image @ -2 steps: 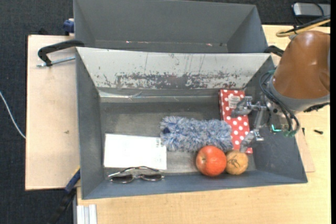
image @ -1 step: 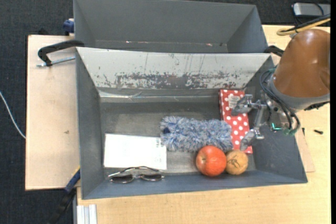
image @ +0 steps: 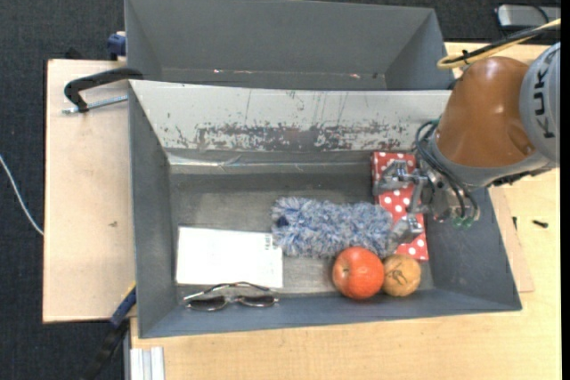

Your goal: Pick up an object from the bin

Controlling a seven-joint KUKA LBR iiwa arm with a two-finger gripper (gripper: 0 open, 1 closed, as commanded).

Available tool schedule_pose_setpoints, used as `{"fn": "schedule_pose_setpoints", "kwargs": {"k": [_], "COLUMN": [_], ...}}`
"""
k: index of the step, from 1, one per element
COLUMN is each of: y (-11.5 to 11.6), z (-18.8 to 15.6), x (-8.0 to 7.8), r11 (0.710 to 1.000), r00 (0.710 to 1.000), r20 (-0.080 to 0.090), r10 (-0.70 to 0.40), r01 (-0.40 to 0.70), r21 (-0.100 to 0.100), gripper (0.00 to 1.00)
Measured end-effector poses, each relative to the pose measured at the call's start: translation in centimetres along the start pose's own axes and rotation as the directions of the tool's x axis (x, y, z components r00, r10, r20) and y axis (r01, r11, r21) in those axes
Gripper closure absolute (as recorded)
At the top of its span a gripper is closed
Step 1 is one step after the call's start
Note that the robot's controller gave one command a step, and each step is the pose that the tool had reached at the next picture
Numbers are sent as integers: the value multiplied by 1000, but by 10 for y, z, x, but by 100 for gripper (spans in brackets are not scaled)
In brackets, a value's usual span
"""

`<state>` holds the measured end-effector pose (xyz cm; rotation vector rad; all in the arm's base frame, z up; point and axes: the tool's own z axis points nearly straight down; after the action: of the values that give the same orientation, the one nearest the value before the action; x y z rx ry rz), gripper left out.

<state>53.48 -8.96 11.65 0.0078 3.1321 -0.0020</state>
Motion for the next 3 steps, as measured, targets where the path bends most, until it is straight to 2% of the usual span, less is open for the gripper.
{"fn": "schedule_pose_setpoints", "kwargs": {"k": [1,2,3], "y": [15,51,51], "z": [34,42,42], "x": [-13,43,43], "r11": [996,989,989], "r00": [996,989,989], "r20": [-5,-3,-3], "r10": [-91,-150,-150], "r01": [91,150,150], "r21": [-4,-3,-2], "gripper": [0,100,100]}}
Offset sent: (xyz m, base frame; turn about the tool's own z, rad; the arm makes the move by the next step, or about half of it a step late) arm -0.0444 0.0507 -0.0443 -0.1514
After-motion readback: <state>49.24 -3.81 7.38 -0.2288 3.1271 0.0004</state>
